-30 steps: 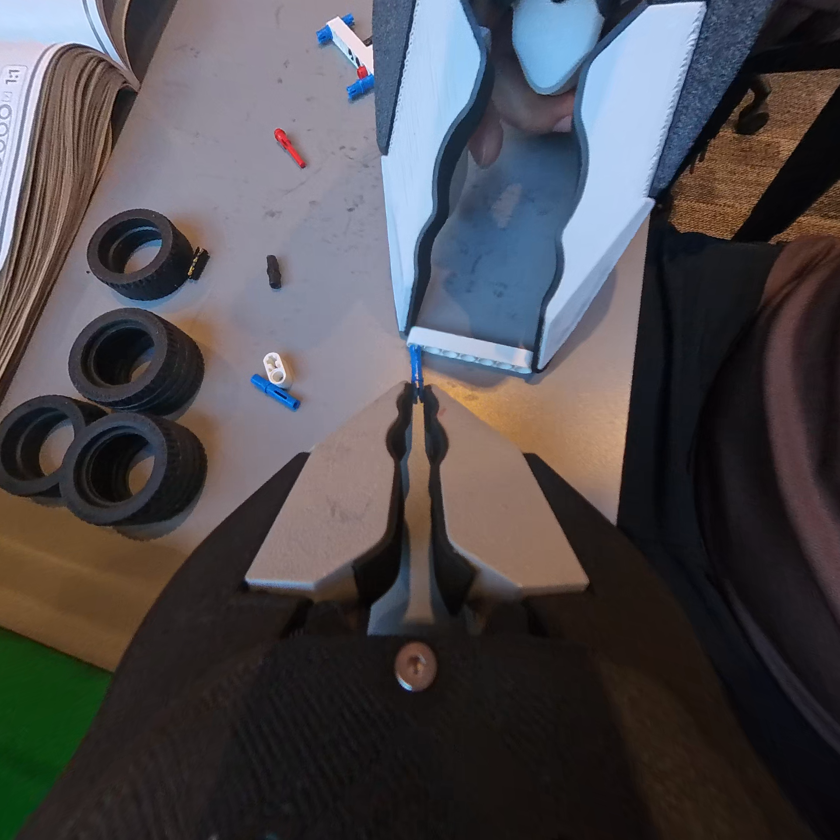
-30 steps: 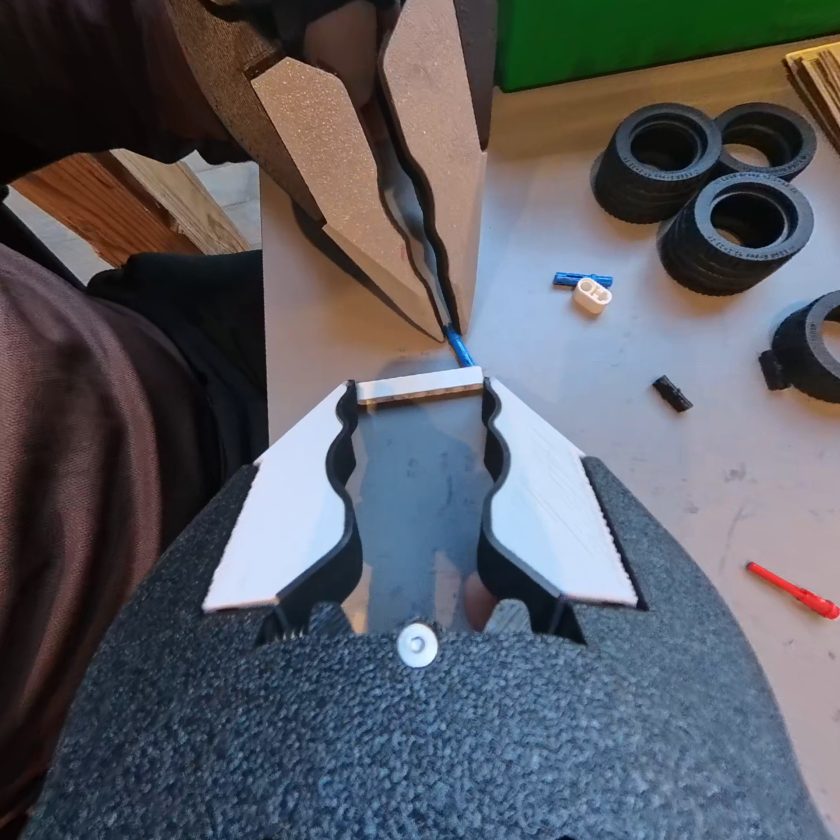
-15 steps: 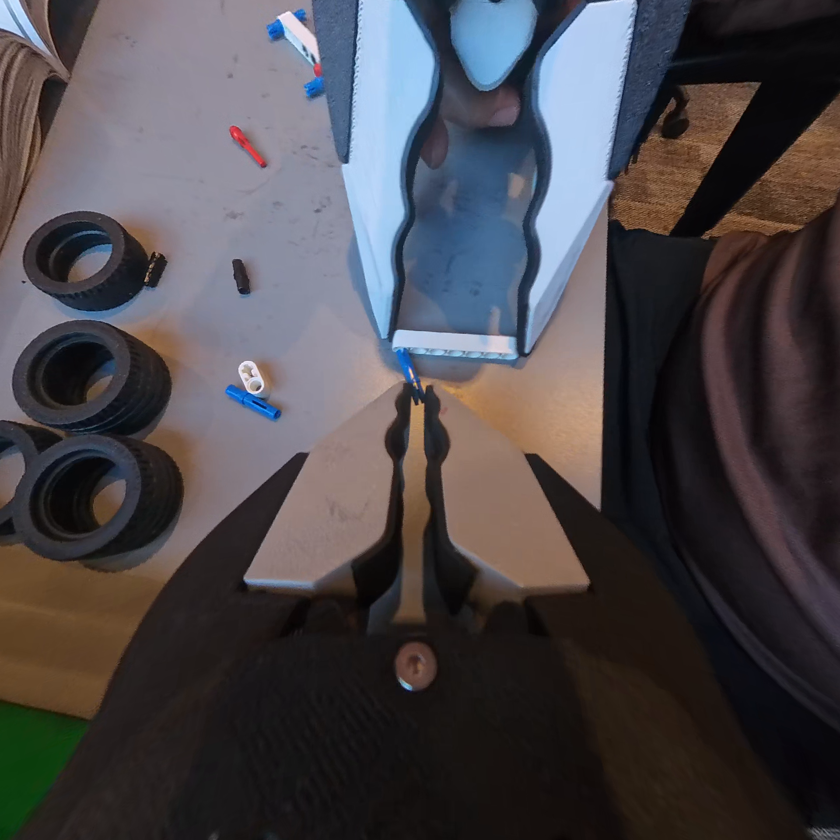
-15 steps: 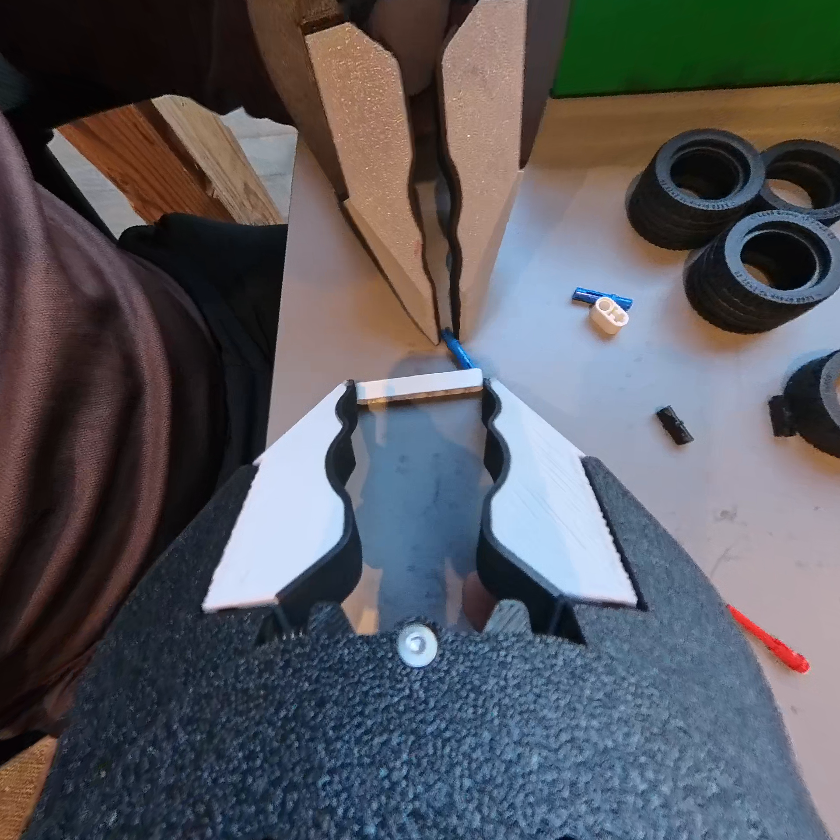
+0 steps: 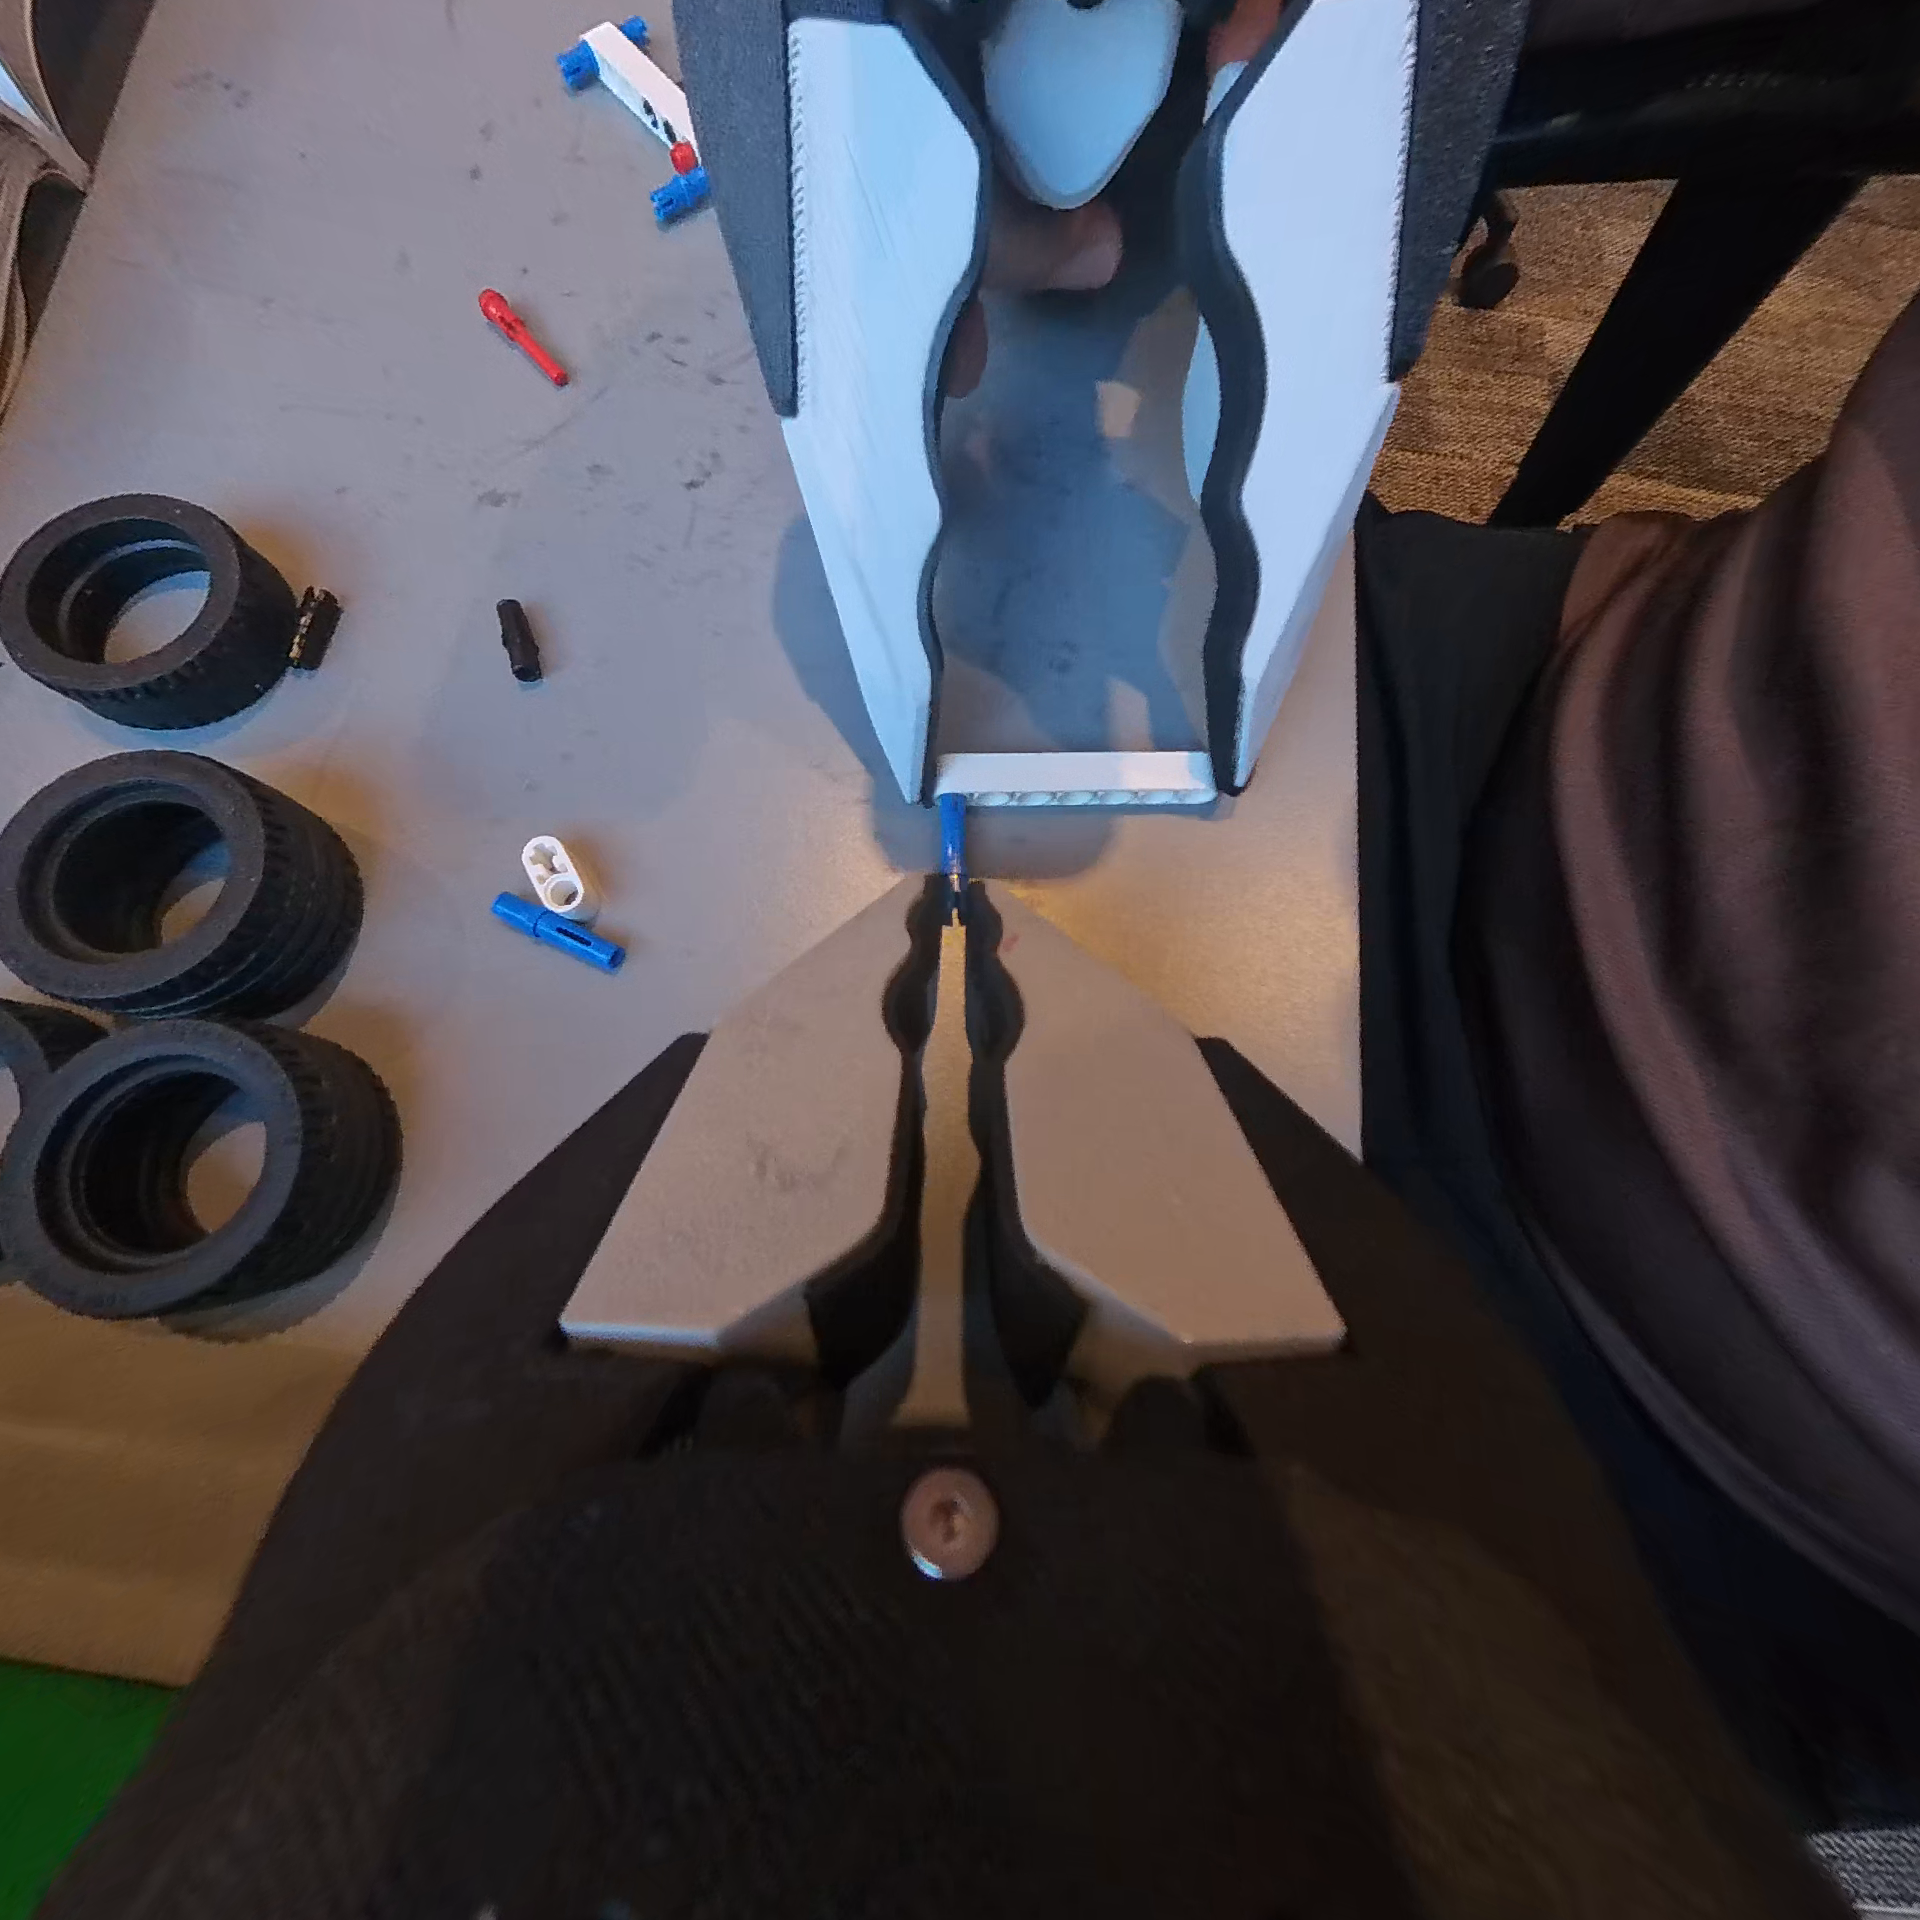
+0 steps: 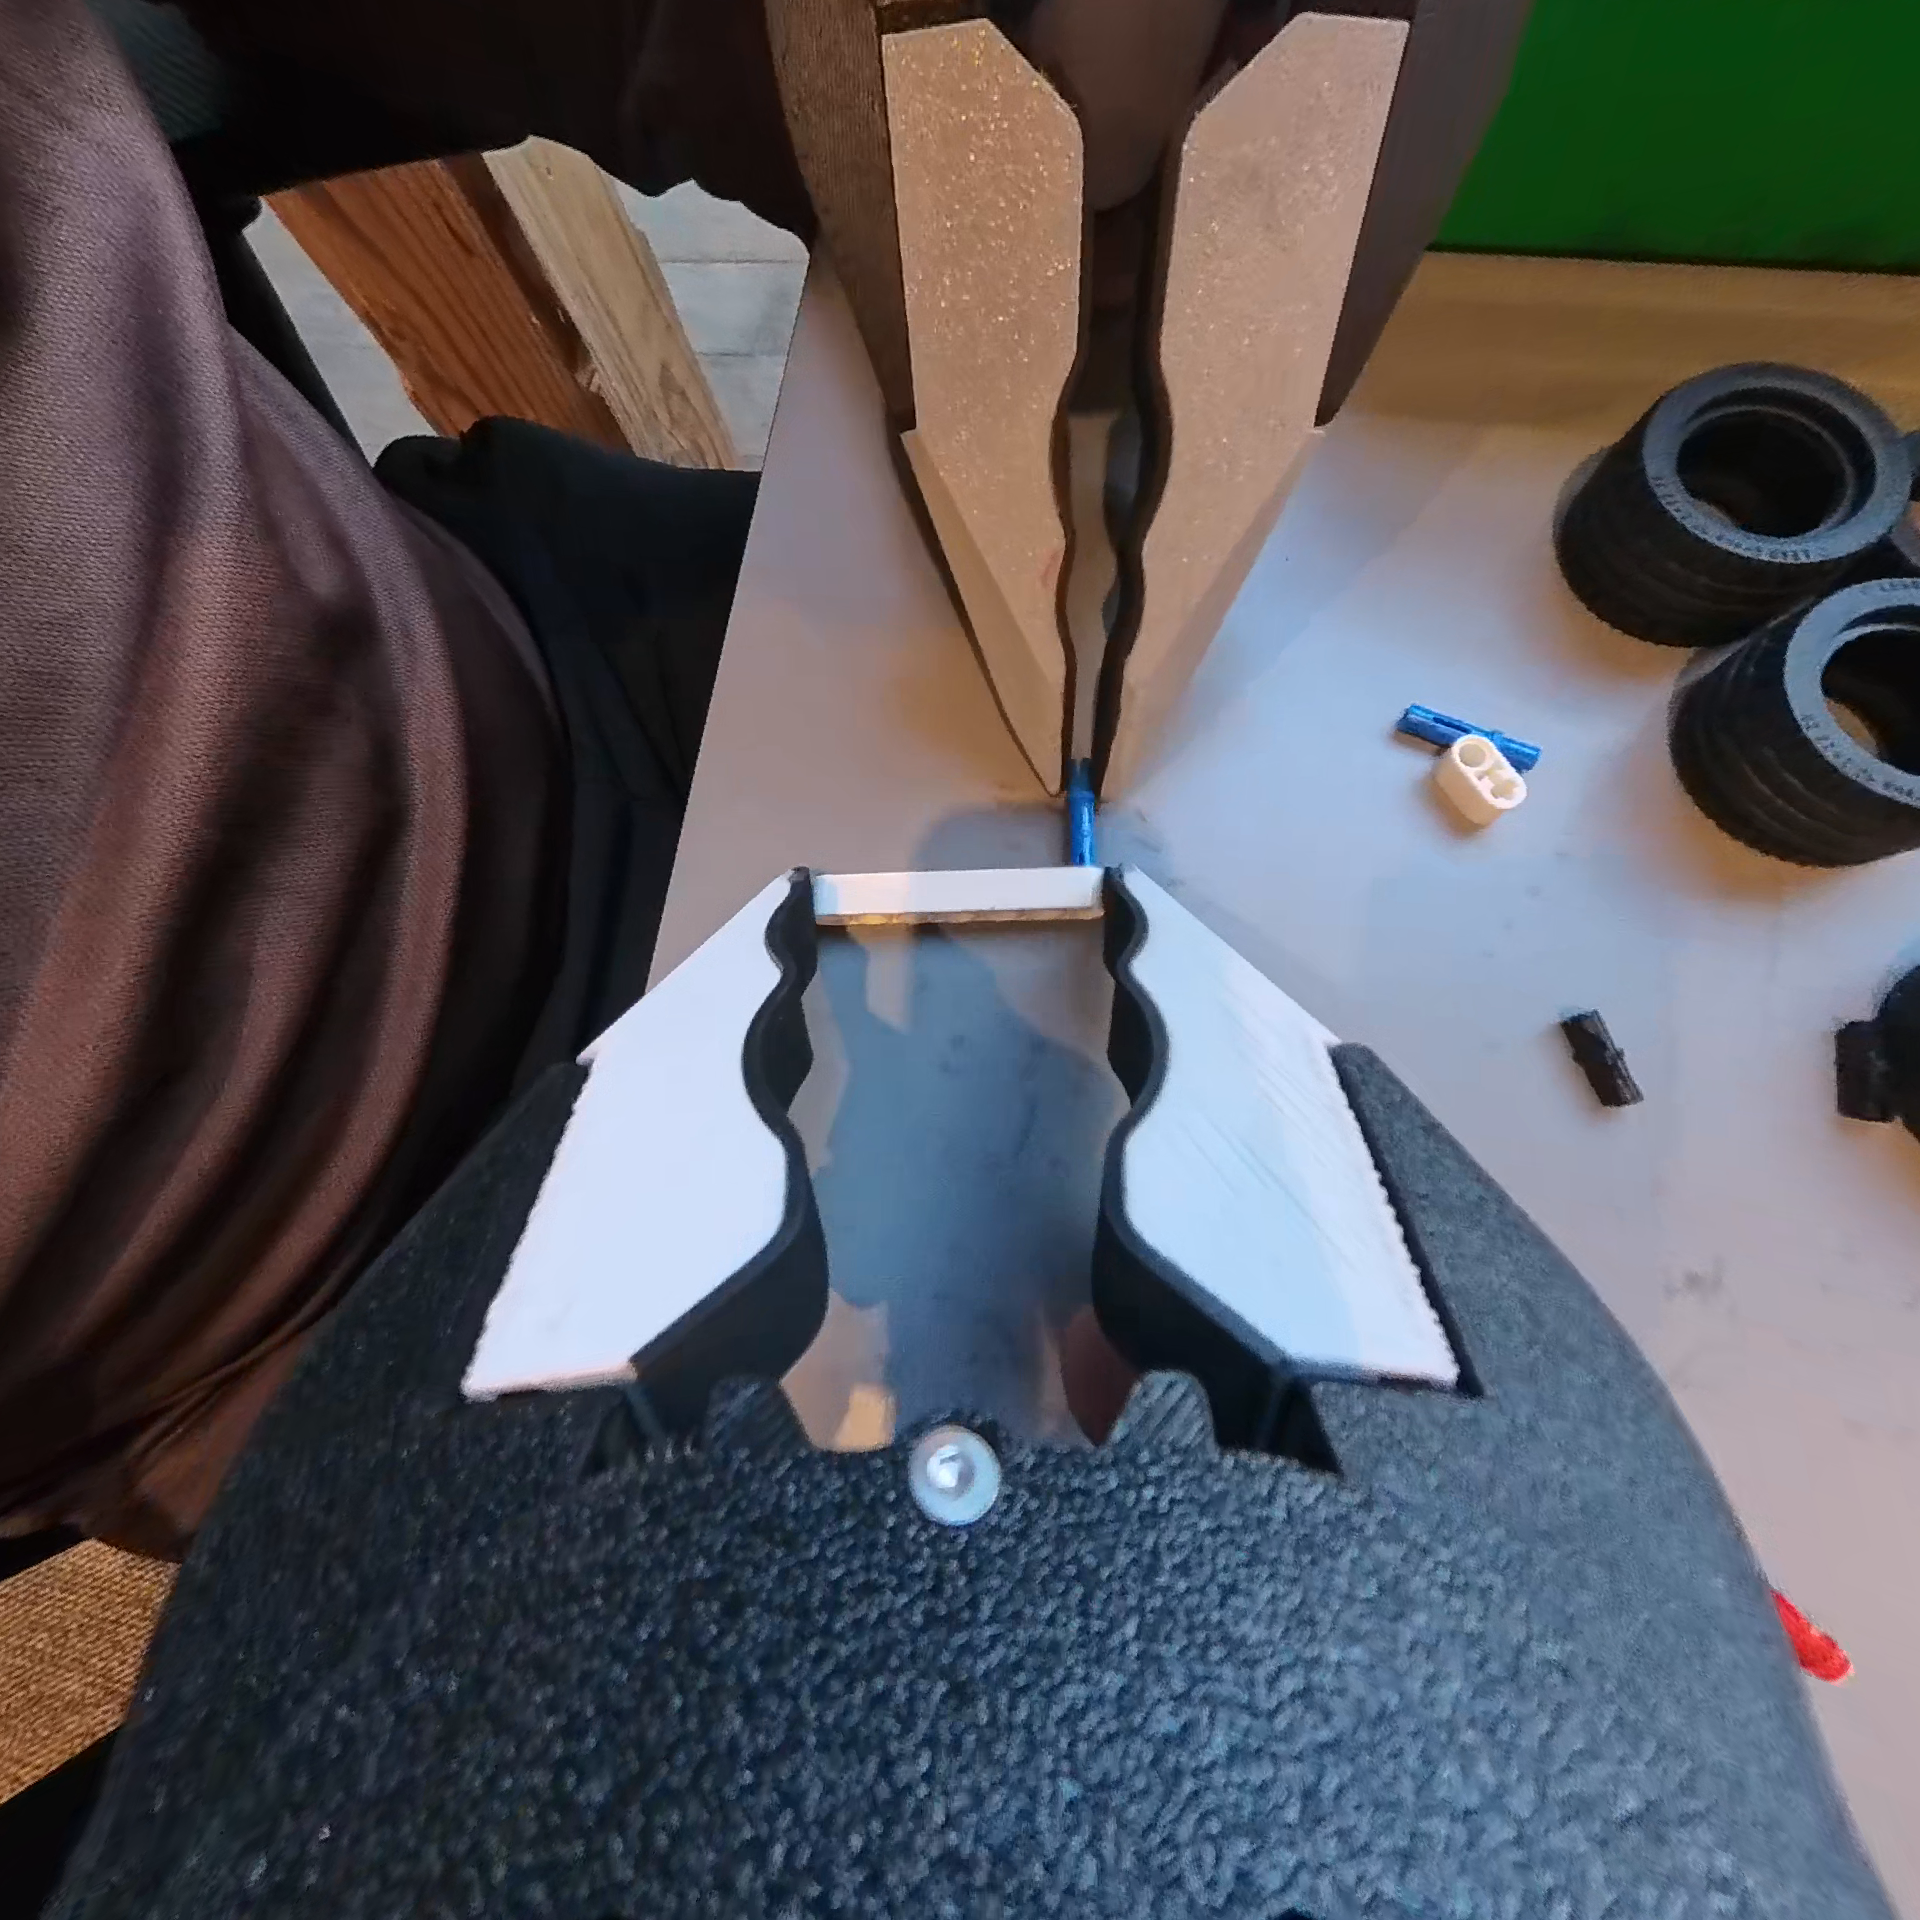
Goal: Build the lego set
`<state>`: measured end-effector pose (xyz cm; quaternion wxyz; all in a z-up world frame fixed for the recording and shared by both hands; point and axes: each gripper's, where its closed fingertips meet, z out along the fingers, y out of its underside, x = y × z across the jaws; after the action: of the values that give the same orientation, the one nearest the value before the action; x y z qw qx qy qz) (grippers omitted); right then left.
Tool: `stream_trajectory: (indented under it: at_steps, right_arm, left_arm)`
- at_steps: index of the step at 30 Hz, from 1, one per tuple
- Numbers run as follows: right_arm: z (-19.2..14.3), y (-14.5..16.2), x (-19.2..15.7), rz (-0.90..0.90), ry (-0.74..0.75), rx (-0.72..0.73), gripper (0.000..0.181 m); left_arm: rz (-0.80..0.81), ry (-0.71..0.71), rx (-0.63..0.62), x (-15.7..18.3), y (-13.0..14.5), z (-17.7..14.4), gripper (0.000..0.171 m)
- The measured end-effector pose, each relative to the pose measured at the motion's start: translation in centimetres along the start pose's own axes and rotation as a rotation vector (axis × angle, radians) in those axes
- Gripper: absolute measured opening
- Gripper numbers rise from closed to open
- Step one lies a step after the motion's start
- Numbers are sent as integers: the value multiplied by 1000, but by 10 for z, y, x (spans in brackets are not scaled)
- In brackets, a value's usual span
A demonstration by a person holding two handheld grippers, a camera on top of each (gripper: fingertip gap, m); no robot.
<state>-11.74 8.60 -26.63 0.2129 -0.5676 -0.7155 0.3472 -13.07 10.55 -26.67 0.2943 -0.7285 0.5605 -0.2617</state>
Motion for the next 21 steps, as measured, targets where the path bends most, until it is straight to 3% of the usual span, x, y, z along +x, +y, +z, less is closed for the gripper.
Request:
stream_trajectory:
  at_steps: [4, 11, 21]
  right_arm:
    - [0, 0, 4, 14, 15, 0, 56]
    - [-6, 3, 11, 68, 94, 6, 72]
    - [-7, 4, 1, 158, 136, -17, 57]
  left_arm:
    - [-13, 4, 1, -1, 0, 0, 1]
    - [-28, -3, 3, -3, -1, 0, 1]
    - [-31, -1, 3, -3, -1, 0, 1]
